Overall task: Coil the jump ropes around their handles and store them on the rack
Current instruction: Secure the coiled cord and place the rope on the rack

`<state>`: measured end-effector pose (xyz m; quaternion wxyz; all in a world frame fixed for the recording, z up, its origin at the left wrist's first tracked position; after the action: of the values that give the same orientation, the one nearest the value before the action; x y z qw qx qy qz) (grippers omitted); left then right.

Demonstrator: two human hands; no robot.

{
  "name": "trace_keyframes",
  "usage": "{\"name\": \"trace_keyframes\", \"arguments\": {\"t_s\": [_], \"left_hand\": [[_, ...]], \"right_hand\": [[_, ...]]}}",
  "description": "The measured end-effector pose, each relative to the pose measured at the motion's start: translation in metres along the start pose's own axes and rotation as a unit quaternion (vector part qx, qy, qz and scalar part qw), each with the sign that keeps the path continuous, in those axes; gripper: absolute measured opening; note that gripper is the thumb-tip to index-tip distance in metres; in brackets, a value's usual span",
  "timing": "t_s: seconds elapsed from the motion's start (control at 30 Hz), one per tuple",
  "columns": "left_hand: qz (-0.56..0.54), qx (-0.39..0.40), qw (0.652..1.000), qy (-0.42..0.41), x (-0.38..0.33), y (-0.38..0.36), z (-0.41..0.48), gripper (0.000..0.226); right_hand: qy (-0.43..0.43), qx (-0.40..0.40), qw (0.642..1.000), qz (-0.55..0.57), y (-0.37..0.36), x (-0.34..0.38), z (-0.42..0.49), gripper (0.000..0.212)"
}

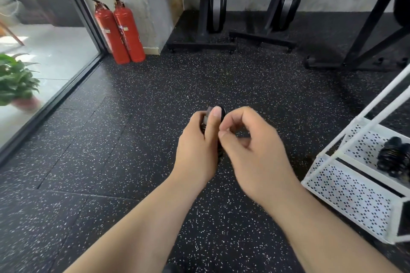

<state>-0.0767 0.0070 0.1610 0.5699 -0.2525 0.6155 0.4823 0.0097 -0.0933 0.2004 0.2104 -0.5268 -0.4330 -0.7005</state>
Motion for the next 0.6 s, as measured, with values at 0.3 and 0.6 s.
{"name": "trace_keyframes", "arguments": {"t_s": [0.3, 0.6], "left_hand": [[-0.200, 0.040, 0.977, 0.059, -0.021, -0.012, -0.011, 0.059], [-0.168, 0.089, 0.972, 0.136, -0.011, -0.012, -0.005, 0.060]], "right_hand": [[-0.172, 0.016, 0.903, 0.394, 0.019, -0.027, 0.032, 0.016], [-0.117, -0.119, 0.971, 0.170, 0.021, -0.037, 0.025, 0.015]]}}
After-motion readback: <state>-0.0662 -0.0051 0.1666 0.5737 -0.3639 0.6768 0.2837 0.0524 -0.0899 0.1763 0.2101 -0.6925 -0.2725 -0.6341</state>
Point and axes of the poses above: each hand's wrist, its own z-axis towards the middle knuckle, its own y-axis out of the back of the hand, x = y × z, the point moved 3 cm from there along z, towards the middle knuckle, and after that the axes turned 6 degrees about -y, right-handed, at the moved point
